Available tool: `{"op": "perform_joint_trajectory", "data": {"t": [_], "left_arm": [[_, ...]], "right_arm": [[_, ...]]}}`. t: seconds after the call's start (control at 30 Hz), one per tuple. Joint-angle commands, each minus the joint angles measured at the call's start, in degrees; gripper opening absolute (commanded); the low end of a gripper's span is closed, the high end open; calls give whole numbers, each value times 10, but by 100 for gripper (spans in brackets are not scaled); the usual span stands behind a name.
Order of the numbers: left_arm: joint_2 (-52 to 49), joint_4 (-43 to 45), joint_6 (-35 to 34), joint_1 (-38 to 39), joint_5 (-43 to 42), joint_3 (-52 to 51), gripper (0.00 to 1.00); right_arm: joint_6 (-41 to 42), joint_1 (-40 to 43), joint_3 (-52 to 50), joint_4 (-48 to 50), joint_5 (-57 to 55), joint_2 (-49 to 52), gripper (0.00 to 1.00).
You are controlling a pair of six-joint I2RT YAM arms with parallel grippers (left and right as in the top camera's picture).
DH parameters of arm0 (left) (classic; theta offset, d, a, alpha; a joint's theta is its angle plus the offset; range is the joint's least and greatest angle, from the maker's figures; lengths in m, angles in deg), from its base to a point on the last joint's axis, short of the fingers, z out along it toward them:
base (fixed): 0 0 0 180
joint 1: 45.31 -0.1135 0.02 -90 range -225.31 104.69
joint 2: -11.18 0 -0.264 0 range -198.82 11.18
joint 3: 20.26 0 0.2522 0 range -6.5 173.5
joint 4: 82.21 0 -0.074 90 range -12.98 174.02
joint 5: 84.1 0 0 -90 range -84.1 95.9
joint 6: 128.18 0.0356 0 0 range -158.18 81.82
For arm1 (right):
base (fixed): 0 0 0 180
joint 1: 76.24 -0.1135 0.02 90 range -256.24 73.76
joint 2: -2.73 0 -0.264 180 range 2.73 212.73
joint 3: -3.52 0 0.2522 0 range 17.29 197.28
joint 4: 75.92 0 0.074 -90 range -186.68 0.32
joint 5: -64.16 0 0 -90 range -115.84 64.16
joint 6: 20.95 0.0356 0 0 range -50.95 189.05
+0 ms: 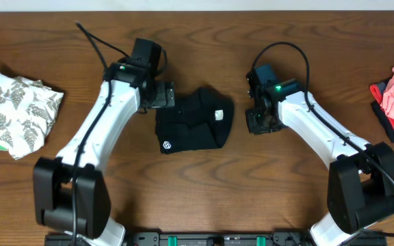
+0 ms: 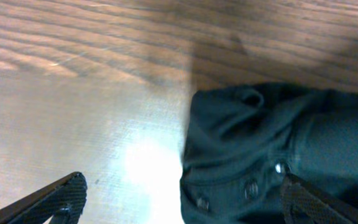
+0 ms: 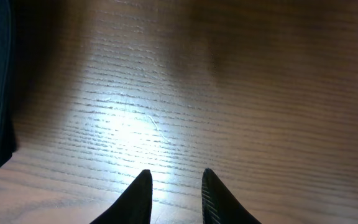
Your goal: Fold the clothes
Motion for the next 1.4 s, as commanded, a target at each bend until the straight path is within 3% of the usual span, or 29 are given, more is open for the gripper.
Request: {"op": "perform_joint_trajectory", "data": {"t": [0.0, 0.1, 0.17, 0.23, 0.33, 0.37, 0.43, 0.53, 0.63, 0.67, 0.73, 0.8, 0.93, 1.13, 1.37], "left_arm": [[-3, -25, -13, 1, -16, -3, 99], [-4, -20, -14, 5, -50, -17, 92], [-5, -13, -13, 12, -61, -26, 78], [-6, -12, -13, 22, -60, -33, 56], [-9, -11, -13, 37, -60, -43, 12], [-9, -10, -13, 42, -61, -47, 6], [-9, -2, 6, 51, -84, -55, 6], [-9, 23, 100, 62, -167, -62, 6], [-9, 50, 111, 59, -178, -62, 6], [-9, 60, 159, 56, -231, -62, 6], [-9, 63, 303, 51, -427, -62, 6], [-9, 66, 347, 38, -550, -62, 6], [-9, 64, 379, -5, -668, -64, 6], [-9, 59, 384, -60, -719, -102, 6], [-10, 114, 407, -37, -757, -207, 6]], "right_arm": [[3, 2, 2, 4, -7, -10, 25], [3, 2, 2, 9, -7, -10, 25], [3, 2, 2, 11, -5, -10, 25], [3, 2, 2, 12, -5, -10, 26], [3, 2, 2, 11, -5, -10, 25], [3, 2, 2, 11, -5, -10, 25], [3, 2, 2, 11, -5, -10, 26], [3, 2, 2, 11, -5, -10, 26], [3, 2, 2, 10, -5, -10, 26], [3, 2, 2, 9, -5, -10, 26], [3, 2, 2, 8, -5, -10, 27], [3, 2, 2, 7, -6, -10, 27], [3, 2, 0, 5, -6, -10, 27], [3, 3, -12, 11, -8, -10, 28], [3, 3, -29, 19, -8, -10, 27]]}}
